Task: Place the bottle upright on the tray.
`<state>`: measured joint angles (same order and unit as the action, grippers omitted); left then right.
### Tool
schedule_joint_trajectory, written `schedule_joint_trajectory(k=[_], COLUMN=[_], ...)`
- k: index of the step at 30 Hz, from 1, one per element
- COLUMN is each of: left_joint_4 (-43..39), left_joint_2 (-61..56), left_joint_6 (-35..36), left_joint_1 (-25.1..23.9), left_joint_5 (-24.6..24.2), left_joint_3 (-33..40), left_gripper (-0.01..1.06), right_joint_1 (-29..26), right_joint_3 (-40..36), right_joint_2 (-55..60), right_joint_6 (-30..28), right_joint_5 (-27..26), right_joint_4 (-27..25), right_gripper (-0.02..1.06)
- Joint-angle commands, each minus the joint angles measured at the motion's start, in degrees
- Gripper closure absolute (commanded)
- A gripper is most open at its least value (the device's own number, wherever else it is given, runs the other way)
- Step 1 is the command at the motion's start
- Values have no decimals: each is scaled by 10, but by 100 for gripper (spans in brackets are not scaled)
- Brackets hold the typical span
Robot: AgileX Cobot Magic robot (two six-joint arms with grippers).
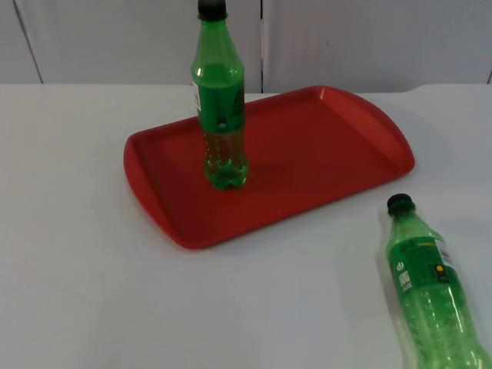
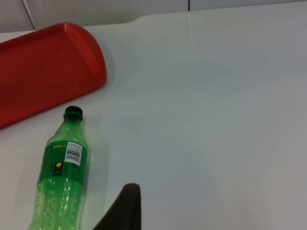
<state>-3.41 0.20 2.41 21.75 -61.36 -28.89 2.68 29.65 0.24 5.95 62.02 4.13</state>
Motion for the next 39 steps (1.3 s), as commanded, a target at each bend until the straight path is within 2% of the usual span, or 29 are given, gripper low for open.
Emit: schedule_joint_trajectory(k=[1, 39], left_joint_4=[-1, -1], left_joint_2=[-2, -2], left_joint_6=[0, 0], left_joint_1=[3, 3], left_joint_5=[-2, -1], left_joint_3=[3, 6], left_gripper=[0, 0], right_joint_1=[-2, -2], right_joint_3=[-1, -1], right_joint_2=[-2, -2], right_joint_6=[-2, -2], right_joint_5=[-1, -1], right_joint_4=[0, 2], right_gripper=[0, 0])
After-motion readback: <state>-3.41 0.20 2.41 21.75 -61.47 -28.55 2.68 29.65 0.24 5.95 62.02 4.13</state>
